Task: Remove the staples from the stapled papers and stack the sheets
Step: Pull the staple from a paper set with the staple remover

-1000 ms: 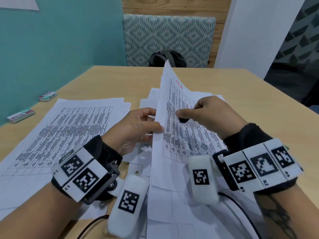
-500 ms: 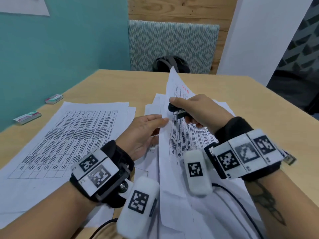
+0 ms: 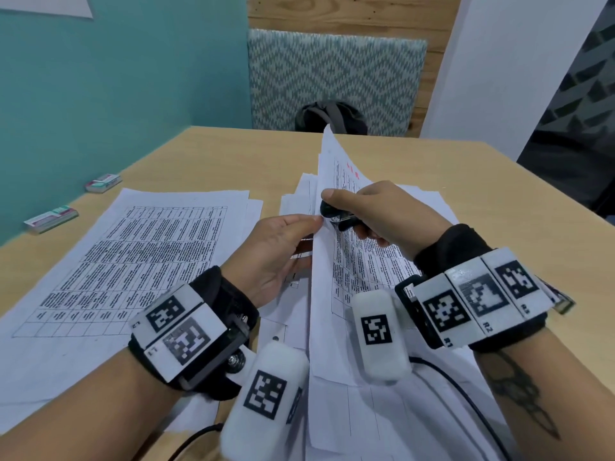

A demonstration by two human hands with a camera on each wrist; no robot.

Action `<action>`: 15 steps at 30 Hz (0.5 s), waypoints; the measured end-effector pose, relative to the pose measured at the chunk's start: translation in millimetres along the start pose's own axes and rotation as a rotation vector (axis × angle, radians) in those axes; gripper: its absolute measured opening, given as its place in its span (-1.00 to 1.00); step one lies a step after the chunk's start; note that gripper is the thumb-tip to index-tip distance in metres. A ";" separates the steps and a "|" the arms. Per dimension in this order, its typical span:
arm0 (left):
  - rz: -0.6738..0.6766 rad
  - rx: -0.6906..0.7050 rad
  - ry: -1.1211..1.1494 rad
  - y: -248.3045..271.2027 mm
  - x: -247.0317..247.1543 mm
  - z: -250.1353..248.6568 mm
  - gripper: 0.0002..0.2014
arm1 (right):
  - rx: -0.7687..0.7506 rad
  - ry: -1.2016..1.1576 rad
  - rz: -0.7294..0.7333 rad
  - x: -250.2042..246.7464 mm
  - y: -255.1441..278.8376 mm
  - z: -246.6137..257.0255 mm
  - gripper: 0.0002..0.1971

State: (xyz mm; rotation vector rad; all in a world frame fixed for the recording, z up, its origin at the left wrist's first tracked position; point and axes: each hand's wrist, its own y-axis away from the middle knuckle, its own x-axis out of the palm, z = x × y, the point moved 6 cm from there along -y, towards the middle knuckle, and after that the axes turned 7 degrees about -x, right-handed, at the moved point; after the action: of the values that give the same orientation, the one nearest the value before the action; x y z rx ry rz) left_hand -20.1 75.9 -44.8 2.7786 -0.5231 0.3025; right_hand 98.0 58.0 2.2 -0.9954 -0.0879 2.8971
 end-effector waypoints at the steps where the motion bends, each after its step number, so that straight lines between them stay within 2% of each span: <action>1: -0.003 0.003 -0.005 0.2 0.0 0.0 -0.83 | 0.006 0.000 0.001 0.1 -0.3 -0.9 -0.56; 5: -0.007 0.008 -0.018 0.2 0.5 -0.4 -0.83 | 0.007 0.034 -0.014 -1.5 -4.7 -6.1 -0.49; 8: -0.011 0.009 -0.046 -0.6 -0.1 -0.7 -0.85 | -0.003 0.013 -0.004 -1.3 -6.2 -8.3 -0.36; 15: -0.035 0.011 -0.088 -1.9 -1.1 -0.9 -0.86 | 0.027 -0.029 -0.009 -2.0 -7.5 -11.3 -0.40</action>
State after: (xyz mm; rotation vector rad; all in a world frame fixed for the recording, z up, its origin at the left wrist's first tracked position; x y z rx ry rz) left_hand -20.5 78.3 -44.8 2.8189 -0.4948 0.1771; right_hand 107.0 65.7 -4.8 -0.9472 -0.0552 2.8973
